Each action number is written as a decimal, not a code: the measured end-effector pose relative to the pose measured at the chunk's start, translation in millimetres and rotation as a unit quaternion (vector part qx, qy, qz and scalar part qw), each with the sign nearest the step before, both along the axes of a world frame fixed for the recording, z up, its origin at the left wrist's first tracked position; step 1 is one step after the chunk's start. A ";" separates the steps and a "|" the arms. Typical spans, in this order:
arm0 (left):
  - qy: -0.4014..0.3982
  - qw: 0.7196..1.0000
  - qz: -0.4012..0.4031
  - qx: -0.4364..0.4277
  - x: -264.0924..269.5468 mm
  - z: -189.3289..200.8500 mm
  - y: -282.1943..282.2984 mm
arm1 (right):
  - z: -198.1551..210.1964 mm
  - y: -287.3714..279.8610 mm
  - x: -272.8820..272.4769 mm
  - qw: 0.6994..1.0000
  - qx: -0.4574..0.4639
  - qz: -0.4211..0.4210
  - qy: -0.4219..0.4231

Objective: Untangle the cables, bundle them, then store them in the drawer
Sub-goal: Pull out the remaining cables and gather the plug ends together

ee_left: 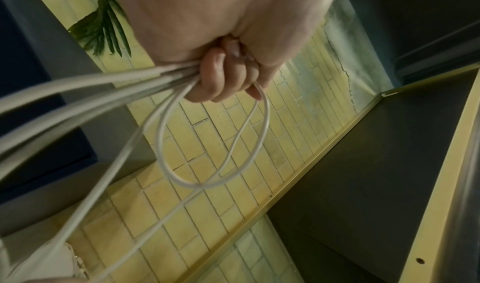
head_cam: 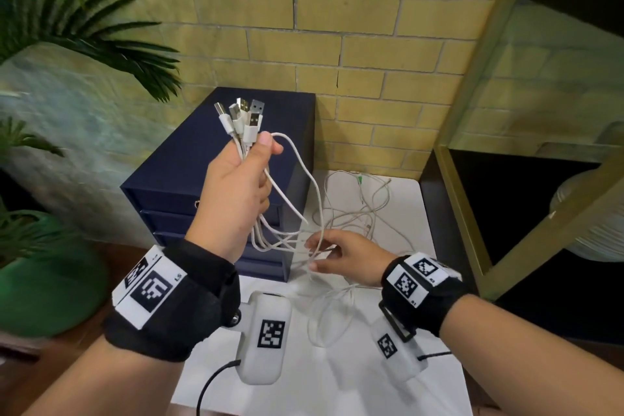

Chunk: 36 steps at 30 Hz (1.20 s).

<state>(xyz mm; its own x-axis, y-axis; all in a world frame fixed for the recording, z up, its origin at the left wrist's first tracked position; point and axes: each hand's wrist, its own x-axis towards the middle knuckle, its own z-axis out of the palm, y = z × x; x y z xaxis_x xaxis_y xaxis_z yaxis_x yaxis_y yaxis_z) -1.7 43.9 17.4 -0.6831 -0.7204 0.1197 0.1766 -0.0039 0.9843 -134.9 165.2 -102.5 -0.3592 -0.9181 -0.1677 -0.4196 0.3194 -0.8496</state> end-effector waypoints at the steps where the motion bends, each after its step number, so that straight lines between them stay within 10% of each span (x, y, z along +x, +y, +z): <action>1: 0.002 1.000 0.002 0.001 0.8 0.6 -1.0 | -3.5 -1.1 4.0 0.999 -0.020 -0.019 -0.018; 14: -0.024 1.000 0.017 -0.004 11.2 -9.6 -9.6 | 28.2 5.3 -11.7 0.961 -0.182 -0.205 0.029; 19: -0.033 0.999 0.008 -0.006 8.9 -10.1 -8.2 | 80.8 0.3 -21.8 0.938 -0.232 -0.236 -0.104; 27: -0.040 0.999 0.020 -0.004 14.8 -16.1 -13.0 | 141.1 2.1 -64.7 0.921 -0.277 -0.274 0.023; 32: -0.002 1.000 0.028 0.013 17.0 -12.9 -14.9 | 120.2 5.9 -102.3 0.920 -0.227 -0.309 0.080; 36: 0.021 0.999 0.015 0.026 19.4 -9.7 -24.2 | 79.9 20.1 -122.4 0.945 0.047 -0.267 0.184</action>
